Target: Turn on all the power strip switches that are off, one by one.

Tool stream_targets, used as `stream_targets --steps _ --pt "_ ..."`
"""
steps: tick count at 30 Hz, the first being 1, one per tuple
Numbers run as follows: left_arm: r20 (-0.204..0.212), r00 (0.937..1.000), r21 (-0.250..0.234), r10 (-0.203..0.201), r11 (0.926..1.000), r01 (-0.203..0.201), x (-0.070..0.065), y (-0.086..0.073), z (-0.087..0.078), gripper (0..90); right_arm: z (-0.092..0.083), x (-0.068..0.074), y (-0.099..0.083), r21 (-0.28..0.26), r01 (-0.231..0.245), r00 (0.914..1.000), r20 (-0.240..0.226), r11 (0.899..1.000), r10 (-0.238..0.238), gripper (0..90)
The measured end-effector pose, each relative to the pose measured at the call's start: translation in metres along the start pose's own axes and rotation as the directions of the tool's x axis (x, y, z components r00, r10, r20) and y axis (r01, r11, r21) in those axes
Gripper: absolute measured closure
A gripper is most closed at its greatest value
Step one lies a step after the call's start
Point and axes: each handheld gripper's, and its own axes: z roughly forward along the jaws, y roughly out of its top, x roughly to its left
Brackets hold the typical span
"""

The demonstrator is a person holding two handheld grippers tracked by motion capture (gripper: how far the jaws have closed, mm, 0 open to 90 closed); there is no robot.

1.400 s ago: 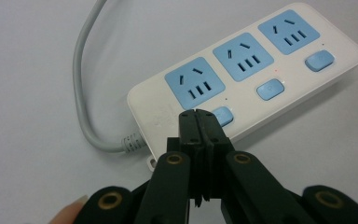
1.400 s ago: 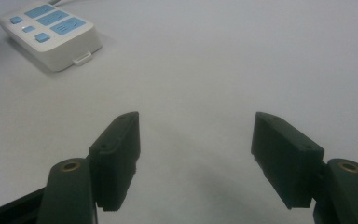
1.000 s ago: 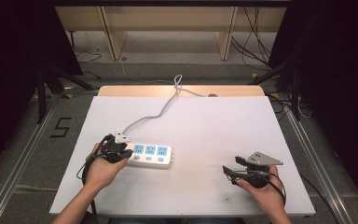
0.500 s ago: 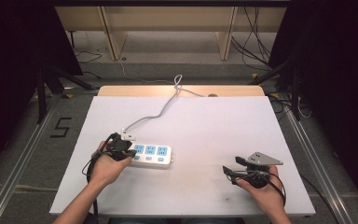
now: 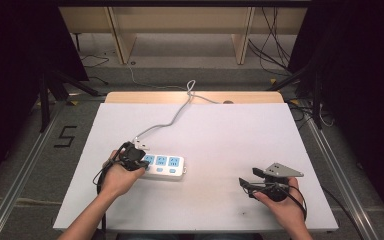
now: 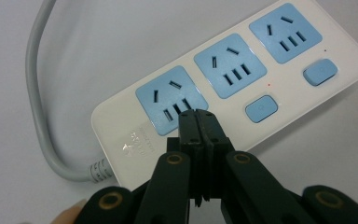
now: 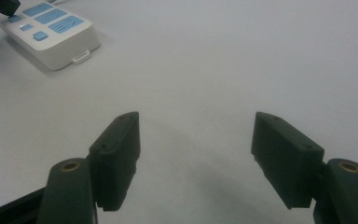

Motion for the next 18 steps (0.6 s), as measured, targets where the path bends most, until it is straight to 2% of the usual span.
stream_targets --steps 18 --pt "-0.018 0.9996 0.002 0.022 0.9998 -0.022 -0.0026 0.0 0.0016 89.4 0.0 0.0004 0.0 0.002 0.0 1.0 0.001 1.0 0.0 33.5"
